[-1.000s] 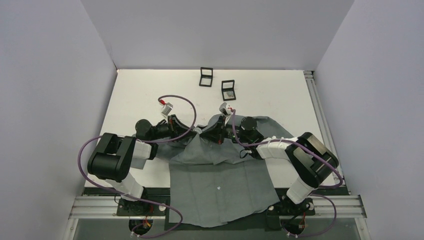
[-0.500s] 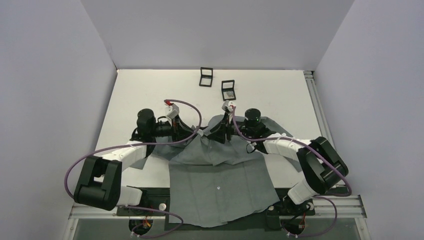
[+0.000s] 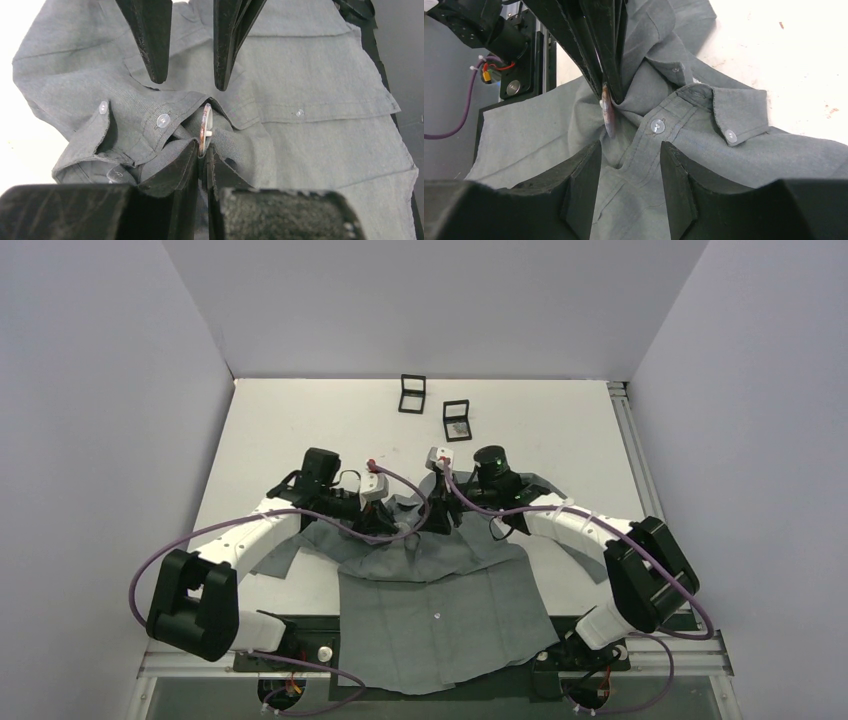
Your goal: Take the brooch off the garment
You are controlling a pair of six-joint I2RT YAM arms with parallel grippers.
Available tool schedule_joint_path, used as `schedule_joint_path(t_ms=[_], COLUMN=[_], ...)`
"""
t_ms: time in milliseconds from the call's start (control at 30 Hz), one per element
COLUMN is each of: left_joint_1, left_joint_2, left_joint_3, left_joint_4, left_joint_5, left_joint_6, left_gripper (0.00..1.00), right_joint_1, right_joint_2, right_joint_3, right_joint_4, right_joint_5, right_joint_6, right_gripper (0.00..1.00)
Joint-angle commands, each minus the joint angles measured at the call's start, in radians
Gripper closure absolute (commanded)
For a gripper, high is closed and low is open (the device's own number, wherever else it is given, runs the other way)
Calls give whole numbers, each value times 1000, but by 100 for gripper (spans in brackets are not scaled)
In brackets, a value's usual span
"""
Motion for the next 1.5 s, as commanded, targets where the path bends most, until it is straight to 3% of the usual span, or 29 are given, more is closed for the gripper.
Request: schedule_joint_path(t_ms=[0, 400, 633, 800, 900, 1000, 1167, 1367, 1467], left_joint_1=[-24, -46, -53, -56, -49, -16, 86, 129, 142], left_joint_2=[9, 9, 4, 5, 4, -3, -34, -32, -43], left_joint_3=[44, 57, 59, 61, 56, 36, -77, -114, -135], left_joint_4=[-129, -152, -158, -160, -138, -48, 263, 274, 325], left_joint_5=[-11, -17, -19, -20, -26, -26, 11, 47, 77], left_joint_6=[132, 142, 142, 141, 101, -4, -271, -275, -319], left_gripper=[100, 100, 100, 100, 100, 86, 73, 53, 48], right_joint_1=[26, 80, 87, 88, 87, 81, 40, 7, 5], right_joint_2=[9, 44, 66, 72, 60, 42, 53, 117, 137], right_joint_3=[55, 65, 68, 65, 41, 3, -106, -161, -180], right_joint_4=[11, 17, 23, 48, 86, 198, 541, 841, 920], right_joint_5=[-42, -11, 3, -5, 7, 44, 63, 48, 46], right_joint_6=[-4, 2, 5, 10, 35, 108, 379, 644, 717], right_gripper=[57, 57, 63, 90, 100, 100, 100, 100, 100])
